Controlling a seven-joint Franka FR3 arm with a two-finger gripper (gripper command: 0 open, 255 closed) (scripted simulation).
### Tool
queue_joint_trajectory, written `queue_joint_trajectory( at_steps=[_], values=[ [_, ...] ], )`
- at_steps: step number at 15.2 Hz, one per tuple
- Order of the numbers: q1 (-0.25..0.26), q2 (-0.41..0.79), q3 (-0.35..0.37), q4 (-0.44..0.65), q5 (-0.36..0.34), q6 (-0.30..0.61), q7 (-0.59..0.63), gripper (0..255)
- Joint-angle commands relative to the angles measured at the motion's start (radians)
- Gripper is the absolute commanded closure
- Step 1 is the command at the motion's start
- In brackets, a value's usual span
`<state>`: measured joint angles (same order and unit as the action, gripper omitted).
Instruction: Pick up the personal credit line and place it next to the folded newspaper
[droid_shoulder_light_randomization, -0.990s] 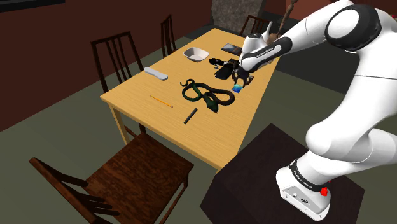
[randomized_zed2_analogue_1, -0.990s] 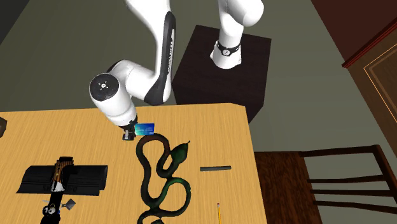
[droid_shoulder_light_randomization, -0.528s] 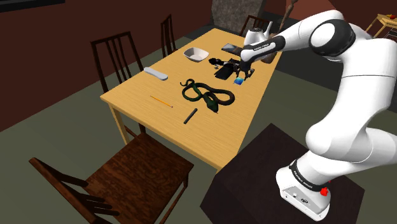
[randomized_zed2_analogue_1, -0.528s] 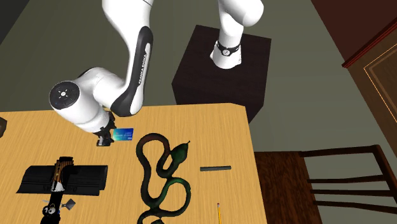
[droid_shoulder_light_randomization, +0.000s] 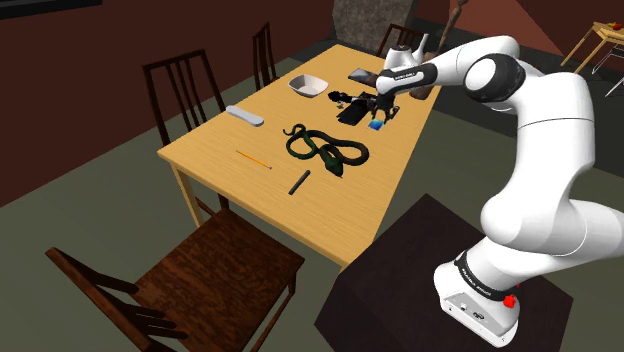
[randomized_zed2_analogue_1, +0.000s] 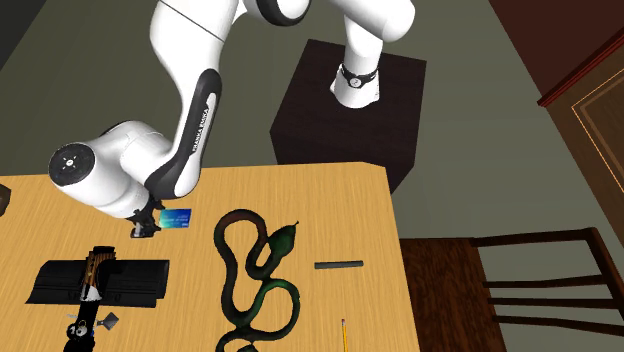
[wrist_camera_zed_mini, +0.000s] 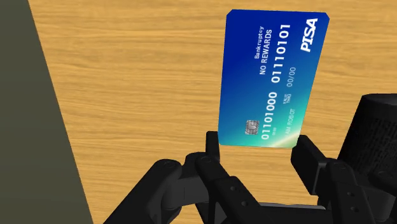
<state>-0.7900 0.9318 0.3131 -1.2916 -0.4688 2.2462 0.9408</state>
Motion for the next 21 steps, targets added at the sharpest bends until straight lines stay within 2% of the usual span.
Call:
queue_joint_trajectory(
  at_steps=[1, 13, 21],
  values=[
    [0.003, 0.019, -0.005, 0.007, -0.005, 0.013, 0.003, 255],
    [0.024, 0.141, -0.033, 0.059, -0.028, 0.084, 0.020, 255],
    [0.024, 0.141, -0.033, 0.059, -0.028, 0.084, 0.020, 255]
  ],
)
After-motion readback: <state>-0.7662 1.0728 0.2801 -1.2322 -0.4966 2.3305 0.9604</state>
